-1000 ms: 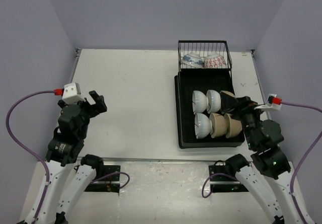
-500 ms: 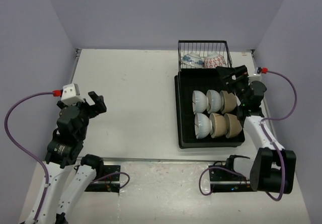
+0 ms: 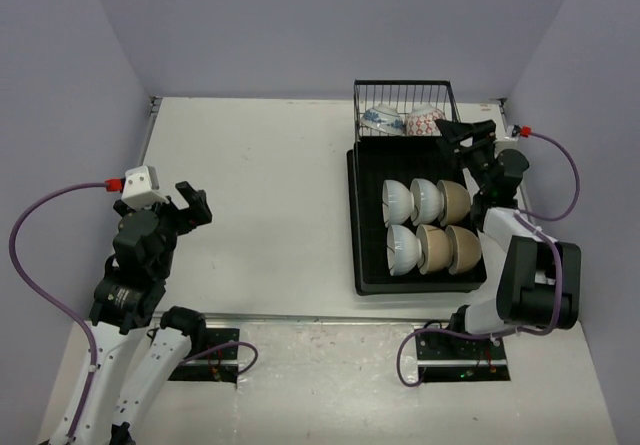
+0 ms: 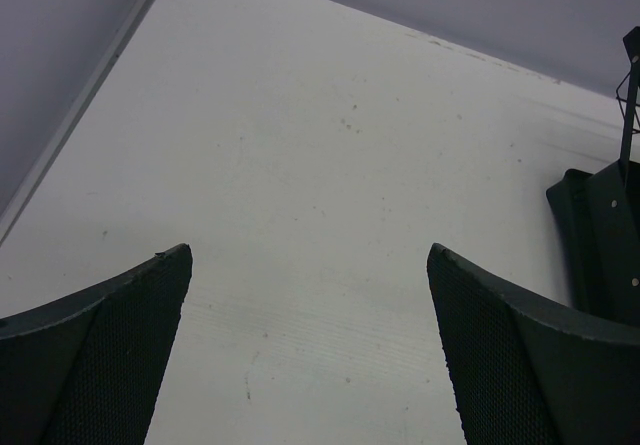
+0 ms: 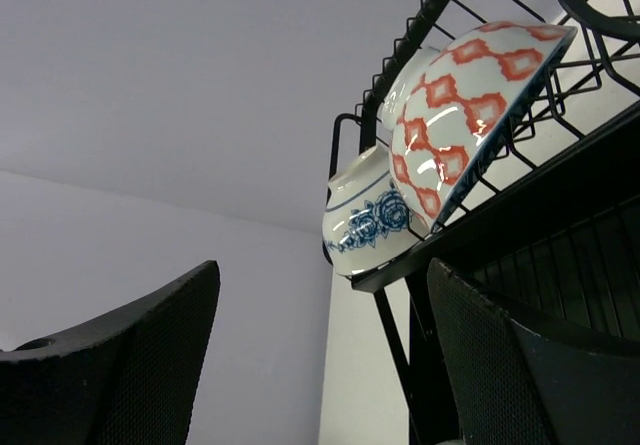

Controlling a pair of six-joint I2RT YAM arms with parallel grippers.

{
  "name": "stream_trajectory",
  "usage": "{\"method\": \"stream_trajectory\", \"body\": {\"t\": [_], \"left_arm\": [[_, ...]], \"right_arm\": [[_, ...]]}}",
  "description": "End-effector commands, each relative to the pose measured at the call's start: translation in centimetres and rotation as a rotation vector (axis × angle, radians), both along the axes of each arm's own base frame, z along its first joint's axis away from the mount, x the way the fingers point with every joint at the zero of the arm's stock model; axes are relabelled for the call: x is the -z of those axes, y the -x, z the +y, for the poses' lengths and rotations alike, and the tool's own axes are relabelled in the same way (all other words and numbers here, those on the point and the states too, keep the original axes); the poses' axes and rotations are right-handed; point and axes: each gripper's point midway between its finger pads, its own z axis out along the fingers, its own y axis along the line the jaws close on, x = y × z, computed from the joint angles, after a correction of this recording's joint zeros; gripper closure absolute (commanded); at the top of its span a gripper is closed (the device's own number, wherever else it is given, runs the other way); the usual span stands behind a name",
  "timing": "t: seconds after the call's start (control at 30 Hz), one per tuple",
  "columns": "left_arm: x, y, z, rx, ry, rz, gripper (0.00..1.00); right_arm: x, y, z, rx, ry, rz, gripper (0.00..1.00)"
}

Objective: Unload the bowls from the dish rack

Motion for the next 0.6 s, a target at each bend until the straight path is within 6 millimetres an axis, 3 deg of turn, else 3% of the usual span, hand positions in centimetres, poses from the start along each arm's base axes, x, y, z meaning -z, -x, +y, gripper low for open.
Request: {"method": "stream_trajectory", "body": {"t": [0.0, 0.13, 0.57], "left_arm": [[-0.5, -0.3, -0.4, 0.007, 0.024, -0.021, 0.00], [-0.6, -0.2, -0.3, 0.006, 0.025, -0.024, 0.00], [-0.5, -0.3, -0.4, 0.006, 0.023, -0.018, 0.00]], "right_arm": [[-2.6, -0.6, 0.1, -0.030, -0.011, -0.094, 0.16], [-1.2, -1.5, -0.3, -0.031, -0.034, -0.057, 0.19], [-0.1, -3.5, -0.7, -0.053, -0.025, -0.048, 0.26]]}}
